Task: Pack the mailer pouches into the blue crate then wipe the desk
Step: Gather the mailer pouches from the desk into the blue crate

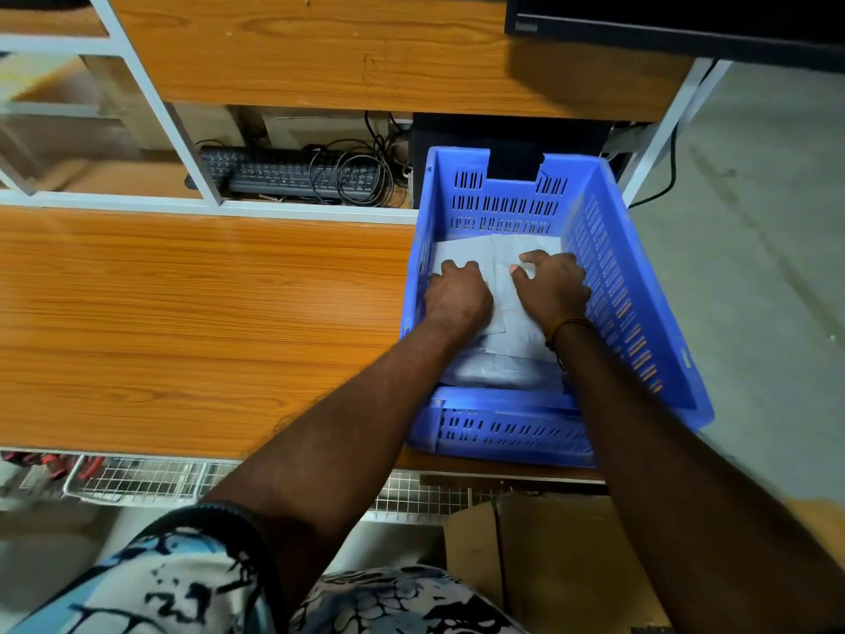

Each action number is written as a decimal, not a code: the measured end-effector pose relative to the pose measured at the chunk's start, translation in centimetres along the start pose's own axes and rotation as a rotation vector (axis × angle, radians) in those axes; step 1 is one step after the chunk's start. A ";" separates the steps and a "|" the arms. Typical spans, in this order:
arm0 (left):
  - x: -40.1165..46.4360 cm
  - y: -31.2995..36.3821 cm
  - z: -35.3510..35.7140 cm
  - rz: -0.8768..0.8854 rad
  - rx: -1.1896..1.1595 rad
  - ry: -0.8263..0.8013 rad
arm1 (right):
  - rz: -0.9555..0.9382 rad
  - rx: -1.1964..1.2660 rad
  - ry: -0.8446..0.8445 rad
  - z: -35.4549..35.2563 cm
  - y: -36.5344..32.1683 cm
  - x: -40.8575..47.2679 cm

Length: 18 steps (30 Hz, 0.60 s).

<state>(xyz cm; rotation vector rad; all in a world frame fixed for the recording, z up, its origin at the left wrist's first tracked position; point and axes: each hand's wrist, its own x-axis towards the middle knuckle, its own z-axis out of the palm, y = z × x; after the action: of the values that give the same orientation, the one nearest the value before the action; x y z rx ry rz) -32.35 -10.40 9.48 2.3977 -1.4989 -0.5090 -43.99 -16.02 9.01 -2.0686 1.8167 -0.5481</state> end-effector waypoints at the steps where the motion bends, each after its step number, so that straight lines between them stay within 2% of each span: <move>1: -0.2 -0.1 -0.2 0.020 -0.020 0.022 | -0.005 0.018 0.027 -0.3 -0.2 -0.2; 9: -3.1 -1.7 -3.2 0.254 -0.275 0.202 | -0.056 0.266 0.201 -1.7 -1.4 -3.9; 12: -4.7 -3.5 -4.3 0.318 -0.306 0.263 | -0.113 0.341 0.281 -2.2 -1.8 -6.3; 15: -5.8 -5.4 -5.1 0.338 -0.306 0.299 | -0.168 0.349 0.349 -3.1 -2.1 -8.6; 18: -6.4 -7.3 -6.1 0.312 -0.335 0.301 | -0.146 0.356 0.392 -4.4 -2.3 -10.4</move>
<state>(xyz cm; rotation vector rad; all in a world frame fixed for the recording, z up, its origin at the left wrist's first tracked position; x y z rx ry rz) -26.42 -1.25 13.00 1.8490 -1.4790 -0.2845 -45.37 -5.38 13.27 -1.9492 1.6095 -1.2928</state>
